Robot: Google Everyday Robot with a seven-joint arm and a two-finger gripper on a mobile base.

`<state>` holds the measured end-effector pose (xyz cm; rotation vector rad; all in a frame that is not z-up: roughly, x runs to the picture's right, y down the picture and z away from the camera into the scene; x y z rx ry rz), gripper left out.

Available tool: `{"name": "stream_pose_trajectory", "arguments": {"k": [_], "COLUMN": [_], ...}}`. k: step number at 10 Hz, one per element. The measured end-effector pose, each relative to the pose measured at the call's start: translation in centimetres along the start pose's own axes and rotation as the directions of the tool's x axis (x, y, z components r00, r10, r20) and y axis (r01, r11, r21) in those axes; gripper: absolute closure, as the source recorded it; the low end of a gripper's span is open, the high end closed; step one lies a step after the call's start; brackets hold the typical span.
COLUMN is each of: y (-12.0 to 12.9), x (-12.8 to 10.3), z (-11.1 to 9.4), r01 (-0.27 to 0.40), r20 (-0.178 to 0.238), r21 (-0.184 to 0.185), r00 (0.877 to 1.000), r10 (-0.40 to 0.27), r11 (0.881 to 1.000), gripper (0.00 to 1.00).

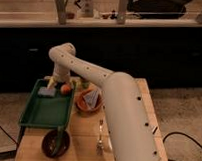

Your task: Place apple in tray

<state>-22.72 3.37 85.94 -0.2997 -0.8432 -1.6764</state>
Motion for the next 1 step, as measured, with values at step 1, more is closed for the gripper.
{"name": "stream_pose_trajectory", "arguments": {"k": [1], "y": [0.0], "x": [0.0], "z": [0.0], "r01": [0.0], "r20": [0.0], "r21": [0.0], "r00": [1.0], "r10": [0.0], "r11": [1.0], "gripper": [0.2]}}
